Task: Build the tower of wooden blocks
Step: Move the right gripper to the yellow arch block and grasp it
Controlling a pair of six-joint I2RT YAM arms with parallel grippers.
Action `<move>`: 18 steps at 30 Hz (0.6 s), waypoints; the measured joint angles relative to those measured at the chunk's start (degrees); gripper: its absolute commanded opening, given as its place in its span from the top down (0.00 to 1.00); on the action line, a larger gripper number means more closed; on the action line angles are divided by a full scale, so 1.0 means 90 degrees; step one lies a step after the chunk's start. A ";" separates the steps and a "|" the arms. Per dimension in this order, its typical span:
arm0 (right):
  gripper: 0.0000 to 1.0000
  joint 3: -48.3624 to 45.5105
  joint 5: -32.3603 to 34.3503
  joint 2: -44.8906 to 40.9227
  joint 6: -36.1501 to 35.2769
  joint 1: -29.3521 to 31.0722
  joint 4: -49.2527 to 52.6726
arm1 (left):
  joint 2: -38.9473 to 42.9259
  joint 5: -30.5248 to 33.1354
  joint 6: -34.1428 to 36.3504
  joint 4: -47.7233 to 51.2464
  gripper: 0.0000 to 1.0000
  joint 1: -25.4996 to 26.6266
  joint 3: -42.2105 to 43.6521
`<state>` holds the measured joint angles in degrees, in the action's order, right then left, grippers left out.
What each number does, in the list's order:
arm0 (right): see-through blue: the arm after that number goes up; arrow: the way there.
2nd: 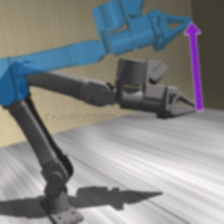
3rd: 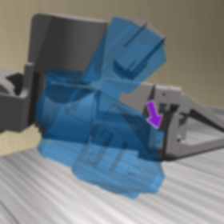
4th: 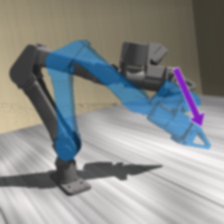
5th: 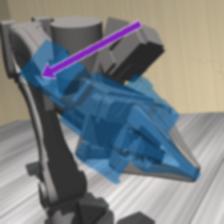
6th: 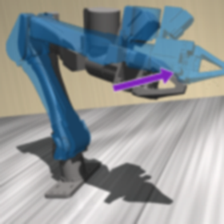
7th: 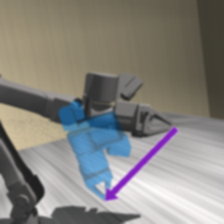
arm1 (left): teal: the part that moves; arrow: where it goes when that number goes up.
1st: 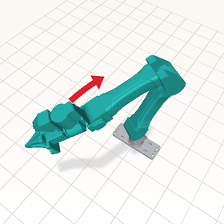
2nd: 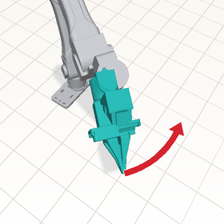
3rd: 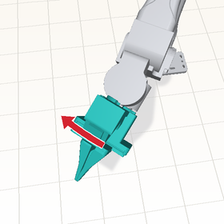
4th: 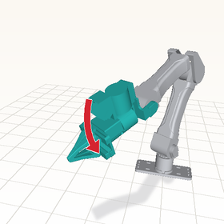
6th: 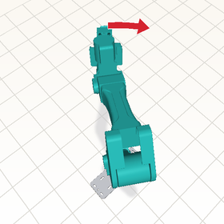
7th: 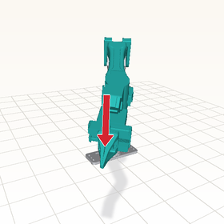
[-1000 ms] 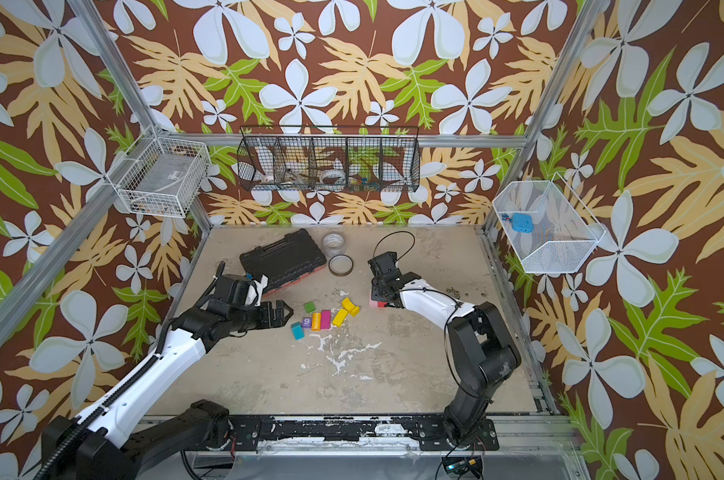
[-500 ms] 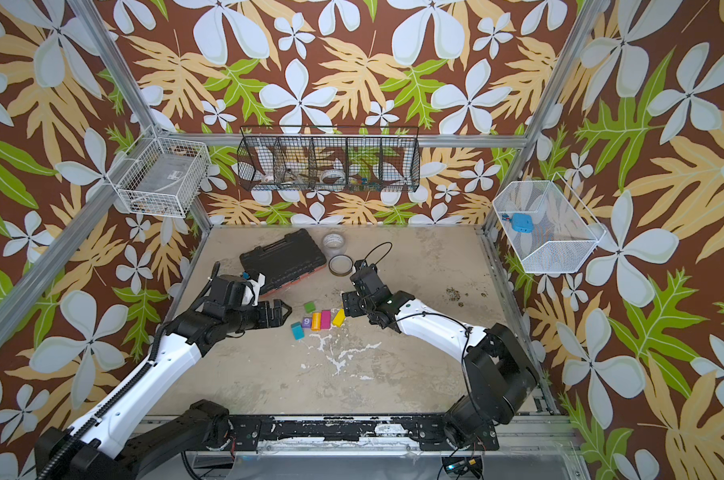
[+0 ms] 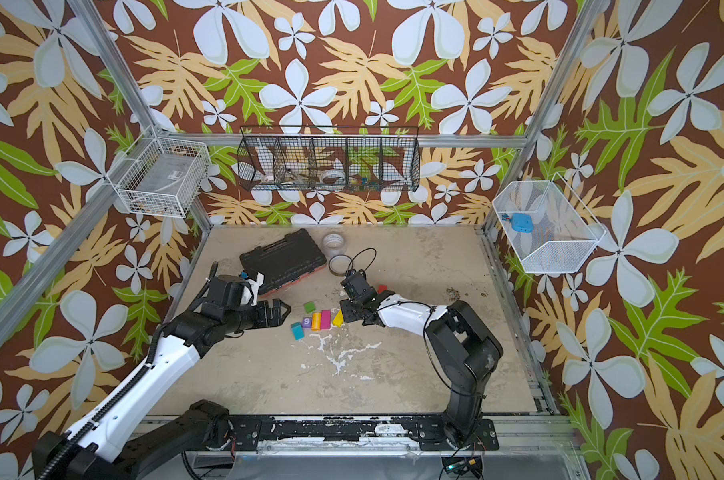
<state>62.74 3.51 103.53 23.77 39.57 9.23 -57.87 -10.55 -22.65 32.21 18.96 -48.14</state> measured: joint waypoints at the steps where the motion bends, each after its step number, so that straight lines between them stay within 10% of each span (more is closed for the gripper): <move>1: 0.49 0.0000 0.0007 0.0041 -0.0002 -0.0024 -0.0005 | -0.0012 0.0002 0.0000 0.0000 0.02 0.0000 0.0000; 18: 0.47 0.0034 0.0379 0.0347 -0.0046 -0.0143 0.0002 | -0.0017 0.0141 -0.0002 0.0002 0.02 0.0000 -0.0002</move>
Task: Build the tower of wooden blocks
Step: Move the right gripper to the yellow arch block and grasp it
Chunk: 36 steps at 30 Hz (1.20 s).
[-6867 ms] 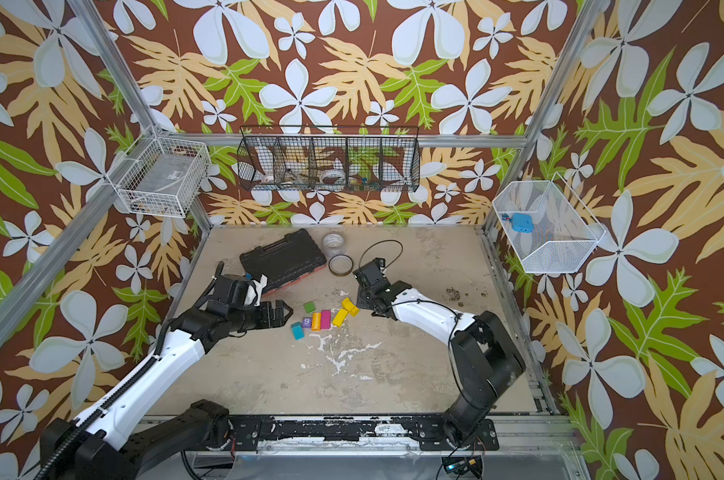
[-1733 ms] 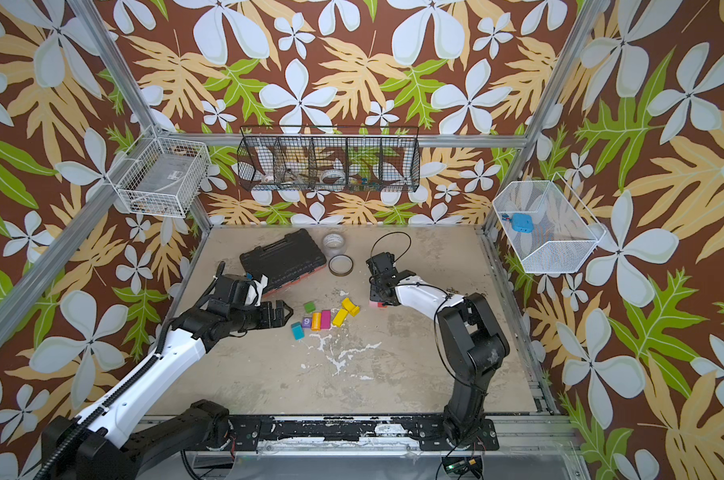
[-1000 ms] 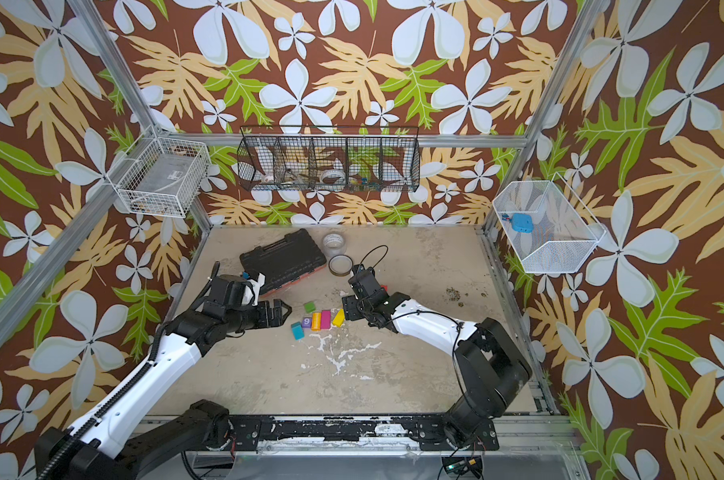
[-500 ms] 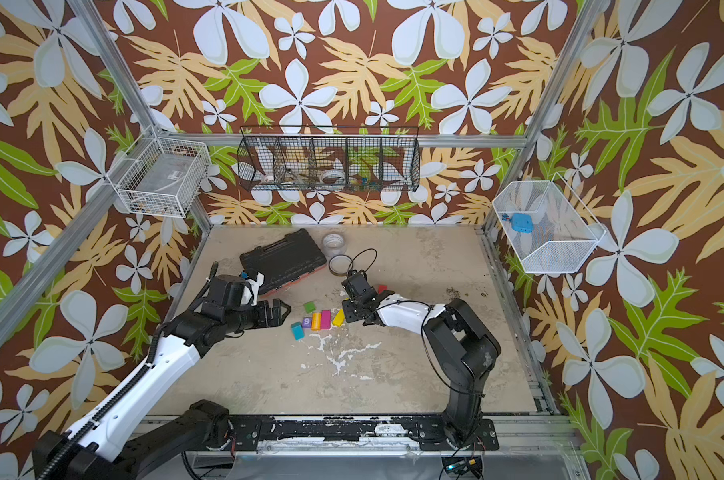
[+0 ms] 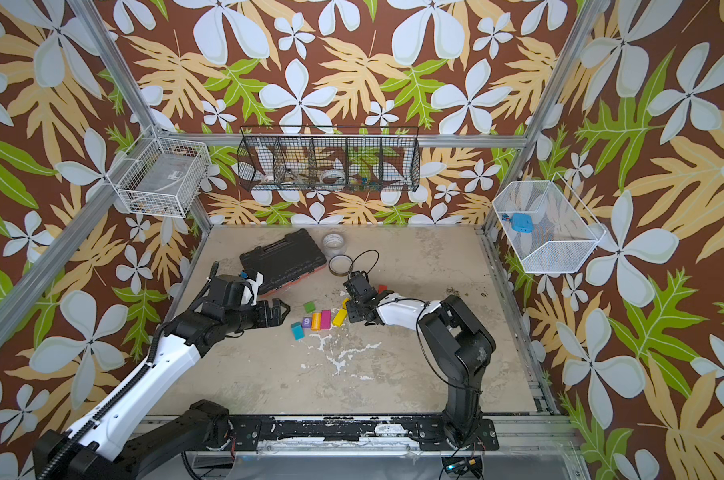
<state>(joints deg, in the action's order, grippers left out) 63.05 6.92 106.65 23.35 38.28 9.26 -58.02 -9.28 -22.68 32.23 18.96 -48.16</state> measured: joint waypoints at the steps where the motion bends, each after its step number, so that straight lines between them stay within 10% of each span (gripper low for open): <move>1: 0.46 0.0039 0.0058 0.0029 0.0000 0.0000 0.0010 | 0.0017 0.0000 0.0000 0.0000 0.02 0.0000 0.0000; 19: 0.37 0.0772 0.0328 0.0678 -0.0102 0.0000 0.0357 | 0.0078 -0.0017 0.0002 0.0000 0.02 0.0000 0.0000; 36: 0.62 0.0937 0.0619 0.0784 0.0002 0.0000 0.0595 | 0.0177 -0.0027 0.0002 0.0000 0.02 0.0000 0.0000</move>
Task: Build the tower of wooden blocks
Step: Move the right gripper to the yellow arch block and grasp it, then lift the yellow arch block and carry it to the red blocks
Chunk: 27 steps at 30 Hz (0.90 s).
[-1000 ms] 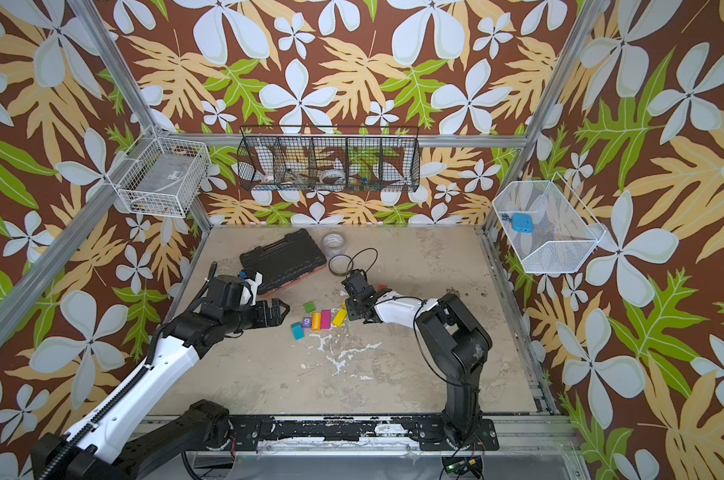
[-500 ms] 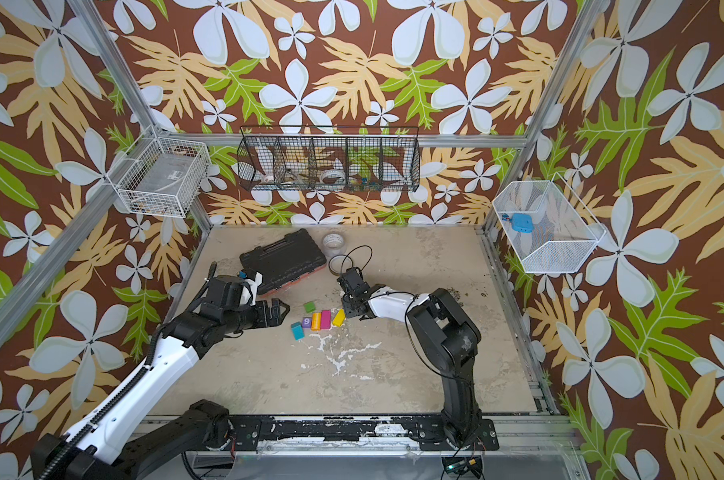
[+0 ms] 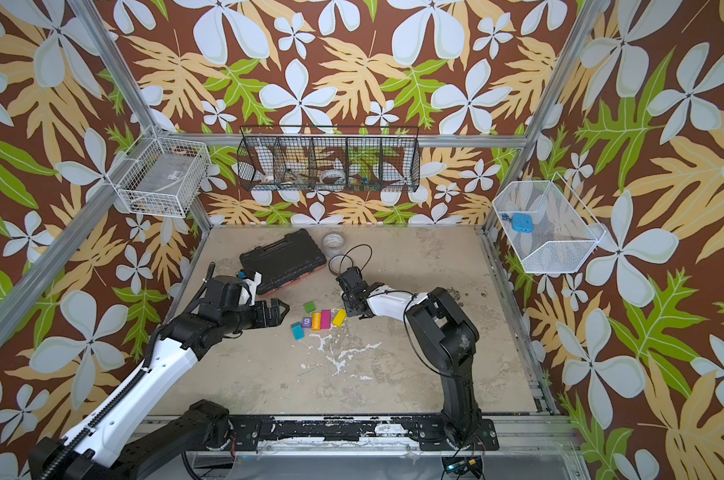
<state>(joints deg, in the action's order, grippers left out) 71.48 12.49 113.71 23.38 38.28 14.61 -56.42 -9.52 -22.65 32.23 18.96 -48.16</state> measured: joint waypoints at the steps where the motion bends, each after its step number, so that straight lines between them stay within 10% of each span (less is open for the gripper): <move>1: 0.64 -0.0017 0.0002 -0.0019 0.0010 0.0000 0.0007 | 0.0010 0.0000 0.0000 0.0000 0.02 0.0000 0.0000; 27: 0.89 -0.0440 -0.0056 -0.0899 0.0539 0.0027 0.0537 | 0.0138 -0.0022 0.0000 0.0000 0.02 0.0000 0.0000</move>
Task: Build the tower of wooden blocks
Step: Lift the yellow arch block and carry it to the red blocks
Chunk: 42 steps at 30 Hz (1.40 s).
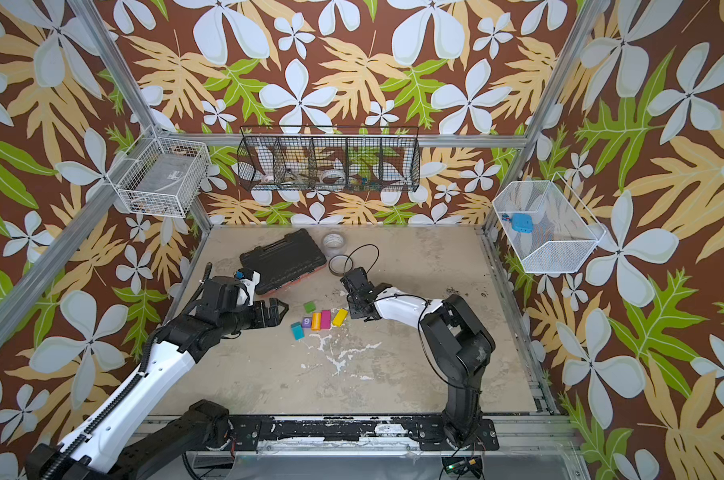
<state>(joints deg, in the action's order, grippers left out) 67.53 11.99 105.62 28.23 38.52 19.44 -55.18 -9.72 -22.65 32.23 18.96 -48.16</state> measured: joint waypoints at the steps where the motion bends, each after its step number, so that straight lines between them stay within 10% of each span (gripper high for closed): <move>1: 0.90 -0.0051 0.0000 -0.0083 0.0007 0.0000 0.0007 | -0.0002 -0.0005 0.0000 0.0000 0.02 0.0000 0.0000; 25: 1.00 -0.1287 0.0515 -0.2521 0.1001 -0.0243 0.0389 | 0.0160 -0.0032 0.0017 0.0000 0.02 0.0000 -0.0007; 42: 1.00 -0.0192 0.0308 -0.1083 0.1139 -0.0442 0.0452 | 0.0204 -0.0100 0.0017 -0.0002 0.02 0.0000 -0.0007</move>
<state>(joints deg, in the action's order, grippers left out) 65.80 14.76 95.88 38.48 34.54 23.51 -53.34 -10.61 -22.50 32.21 18.96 -48.23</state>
